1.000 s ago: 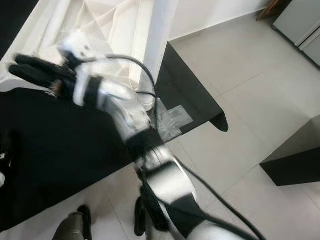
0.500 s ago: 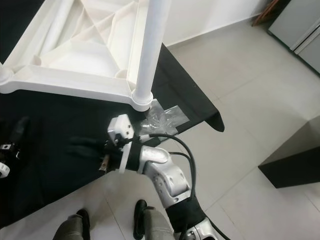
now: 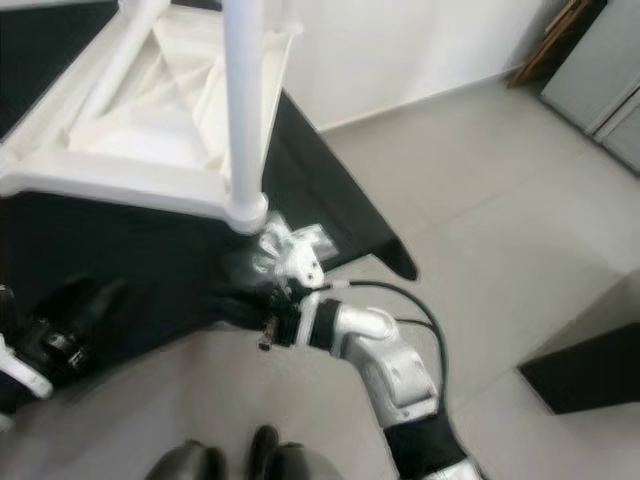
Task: Building children table
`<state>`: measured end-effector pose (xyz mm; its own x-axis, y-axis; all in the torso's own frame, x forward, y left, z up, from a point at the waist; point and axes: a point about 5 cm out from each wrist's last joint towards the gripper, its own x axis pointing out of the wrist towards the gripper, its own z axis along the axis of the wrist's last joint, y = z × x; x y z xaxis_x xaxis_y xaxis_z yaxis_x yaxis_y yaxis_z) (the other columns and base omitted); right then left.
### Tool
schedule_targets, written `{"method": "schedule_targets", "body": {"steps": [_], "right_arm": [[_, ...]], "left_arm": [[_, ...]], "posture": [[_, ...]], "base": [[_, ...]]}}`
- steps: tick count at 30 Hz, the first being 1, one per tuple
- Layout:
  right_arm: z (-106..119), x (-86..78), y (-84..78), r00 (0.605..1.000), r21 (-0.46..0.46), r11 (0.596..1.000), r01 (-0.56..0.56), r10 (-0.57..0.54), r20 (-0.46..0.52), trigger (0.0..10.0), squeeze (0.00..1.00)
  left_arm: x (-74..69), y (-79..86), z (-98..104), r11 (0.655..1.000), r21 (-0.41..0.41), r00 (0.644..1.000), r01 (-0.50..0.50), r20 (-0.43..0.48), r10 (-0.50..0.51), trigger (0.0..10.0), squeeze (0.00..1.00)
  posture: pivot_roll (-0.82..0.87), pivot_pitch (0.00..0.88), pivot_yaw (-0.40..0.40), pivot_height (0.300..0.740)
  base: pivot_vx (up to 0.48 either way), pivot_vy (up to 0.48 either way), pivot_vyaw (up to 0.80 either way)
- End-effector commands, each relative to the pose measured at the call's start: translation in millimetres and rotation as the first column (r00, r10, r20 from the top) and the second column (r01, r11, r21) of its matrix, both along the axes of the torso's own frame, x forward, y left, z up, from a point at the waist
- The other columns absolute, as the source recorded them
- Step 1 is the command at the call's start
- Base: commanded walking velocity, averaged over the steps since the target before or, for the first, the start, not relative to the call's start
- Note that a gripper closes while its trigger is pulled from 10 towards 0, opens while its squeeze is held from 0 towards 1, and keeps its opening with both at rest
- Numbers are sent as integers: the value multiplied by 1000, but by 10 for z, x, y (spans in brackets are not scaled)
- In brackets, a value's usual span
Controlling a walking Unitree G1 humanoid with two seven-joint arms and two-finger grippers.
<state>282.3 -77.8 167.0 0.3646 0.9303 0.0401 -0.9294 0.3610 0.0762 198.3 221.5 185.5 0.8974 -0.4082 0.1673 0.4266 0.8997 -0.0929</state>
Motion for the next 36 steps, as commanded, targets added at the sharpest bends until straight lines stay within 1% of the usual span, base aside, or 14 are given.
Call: {"method": "schedule_targets", "body": {"steps": [1, 4, 6, 10, 13, 15, 20, 24, 27, 28, 29, 31, 33, 36], "right_arm": [[-61, 17, -65, 998, -17, 998, 59, -59, -18, 10000, 0], [-72, 32, -69, 997, -19, 997, 79, -80, -18, 10000, 0], [-106, 113, -114, 983, -31, 982, 185, -185, -18, 10000, 0], [-137, 182, -163, 961, -41, 961, 274, -276, -25, 10000, 0], [-153, 228, -200, 938, -47, 938, 345, -346, -25, 10000, 0], [-177, 241, -229, 910, -59, 910, 411, -414, -33, 10000, 0], [-178, 243, -246, 893, -62, 893, 447, -449, -29, 10000, 0], [-195, 270, -298, 851, -73, 850, 522, -524, -17, 10000, 0], [-215, 304, -364, 791, -93, 787, 610, -612, -1, 10000, 0], [-215, 304, -364, 791, -93, 787, 610, -612, -1, 10000, 0], [-222, 314, -390, 770, -102, 766, 635, -638, 5, 10000, 0], [-222, 314, -390, 770, -102, 766, 635, -638, 5, 10000, 0], [-239, 328, -454, 730, -116, 724, 679, -684, 6, 10000, 0], [-255, 338, -493, 705, -128, 700, 703, -709, 2, 10000, 0]], "left_arm": [[-25, -40, -38, 999, -12, 999, 46, -25, -47, 10000, 0], [-29, -44, -45, 999, -15, 998, 52, -28, -53, 10000, 0], [-23, -96, -70, 997, -29, 997, 75, -33, -76, 10000, 0], [-1, -167, -88, 995, -41, 995, 94, -33, -96, 10000, 0], [40, -250, -105, 993, -53, 993, 108, -32, -110, 10000, 0], [114, -383, -138, 990, -75, 992, 121, -33, -124, 10000, 0], [184, -547, -160, 986, -103, 990, 132, -28, -136, 10000, 0], [296, -636, -171, 993, -104, 998, 62, -23, -65, 10000, 0], [399, -661, -182, 995, -98, 1000, -14, -26, 11, 10000, 0], [399, -661, -182, 995, -98, 1000, -14, -26, 11, 10000, 0], [423, -667, -186, 996, -85, 999, -40, -21, 38, 10000, 0], [423, -667, -186, 996, -85, 999, -40, -21, 38, 10000, 0], [469, -666, -249, 993, -60, 994, -97, -53, 94, 10000, 0], [489, -655, -275, 990, -51, 990, -133, -62, 130, 10000, 0]], "posture": [[48, 223, -109, 740], [48, 223, -109, 740], [43, 224, -111, 740], [39, 224, -111, 740], [36, 223, -110, 740], [31, 224, -109, 740], [24, 224, -109, 740], [21, 224, -111, 740], [16, 223, -116, 740], [16, 223, -116, 740], [13, 224, -117, 740], [13, 224, -117, 740], [8, 226, -117, 740], [7, 227, -119, 740]], "base": [[0, -442, 0], [0, -442, 0], [0, -442, 0], [0, -442, 0], [0, -442, 0], [0, -442, 0], [0, -442, 0], [0, -422, 0], [0, -124, 0], [0, 0, 0], [0, 0, 0], [0, 0, 0], [0, 0, 0], [0, 0, 0]]}}
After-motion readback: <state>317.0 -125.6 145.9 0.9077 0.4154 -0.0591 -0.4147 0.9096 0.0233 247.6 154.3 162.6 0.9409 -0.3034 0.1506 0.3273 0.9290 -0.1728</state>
